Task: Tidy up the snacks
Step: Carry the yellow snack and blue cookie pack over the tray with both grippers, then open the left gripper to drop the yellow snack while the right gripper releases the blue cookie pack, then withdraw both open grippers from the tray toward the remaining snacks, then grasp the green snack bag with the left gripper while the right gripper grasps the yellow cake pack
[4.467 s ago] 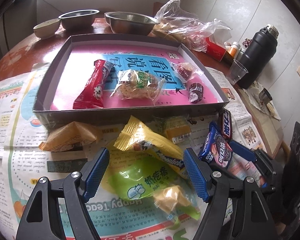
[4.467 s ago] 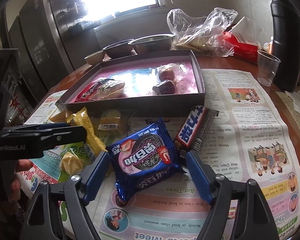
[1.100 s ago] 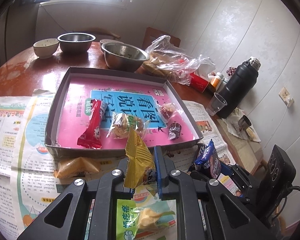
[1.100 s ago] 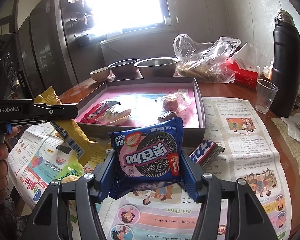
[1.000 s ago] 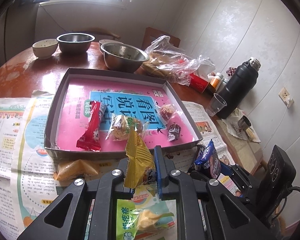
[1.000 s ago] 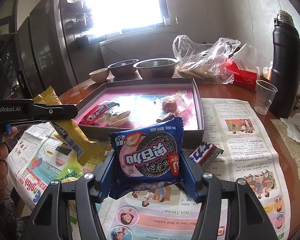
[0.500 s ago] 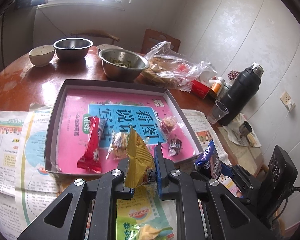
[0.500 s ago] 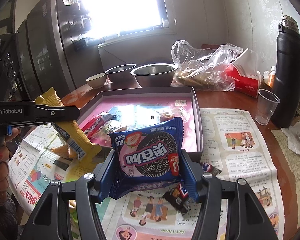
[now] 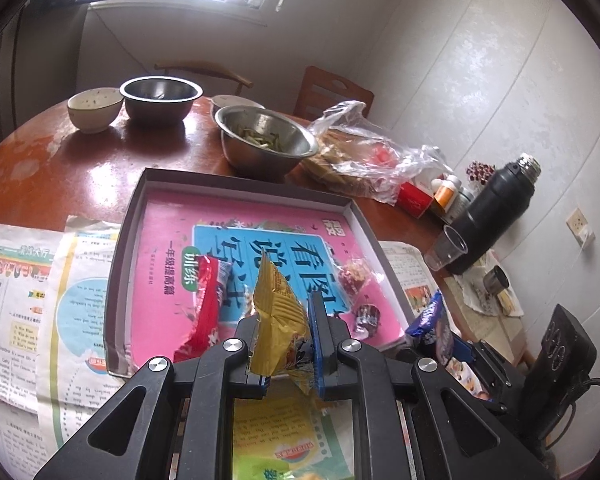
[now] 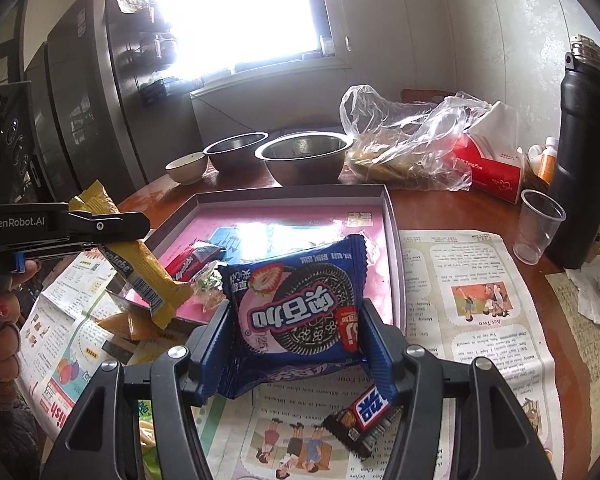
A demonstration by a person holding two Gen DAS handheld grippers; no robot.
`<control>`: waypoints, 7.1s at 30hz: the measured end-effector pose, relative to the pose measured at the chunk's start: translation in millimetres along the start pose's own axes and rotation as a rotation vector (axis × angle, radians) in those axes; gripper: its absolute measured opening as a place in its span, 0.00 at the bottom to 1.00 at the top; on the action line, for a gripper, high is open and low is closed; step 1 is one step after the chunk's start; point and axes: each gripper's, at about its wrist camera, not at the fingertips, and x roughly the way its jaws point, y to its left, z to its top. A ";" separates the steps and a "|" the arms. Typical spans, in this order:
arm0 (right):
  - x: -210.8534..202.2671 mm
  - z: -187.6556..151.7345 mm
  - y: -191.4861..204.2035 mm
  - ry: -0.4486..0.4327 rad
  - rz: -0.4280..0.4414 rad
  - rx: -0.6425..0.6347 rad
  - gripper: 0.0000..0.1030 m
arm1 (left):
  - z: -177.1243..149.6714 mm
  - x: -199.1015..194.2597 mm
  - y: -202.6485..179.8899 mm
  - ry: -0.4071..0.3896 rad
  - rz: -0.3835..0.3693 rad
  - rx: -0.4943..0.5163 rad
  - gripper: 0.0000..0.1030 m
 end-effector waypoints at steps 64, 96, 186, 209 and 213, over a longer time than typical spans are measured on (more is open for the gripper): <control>58.0 15.3 -10.3 0.092 -0.040 0.050 0.69 | 0.9 40.1 58.2 0.056 0.188 -0.072 0.70; 14.8 9.0 4.9 0.025 -0.028 0.034 0.73 | -22.9 -19.1 29.8 -0.007 0.159 -0.013 0.74; 17.5 -48.2 29.6 0.149 0.061 -0.023 0.77 | -146.8 4.0 -29.1 0.185 0.118 0.227 0.76; 49.6 -47.4 45.8 0.167 0.054 -0.064 0.39 | -140.7 0.3 -12.7 0.146 0.065 0.214 0.43; 42.0 -49.9 38.5 0.159 0.065 -0.037 0.39 | -139.5 -0.5 -12.3 0.145 0.053 0.194 0.42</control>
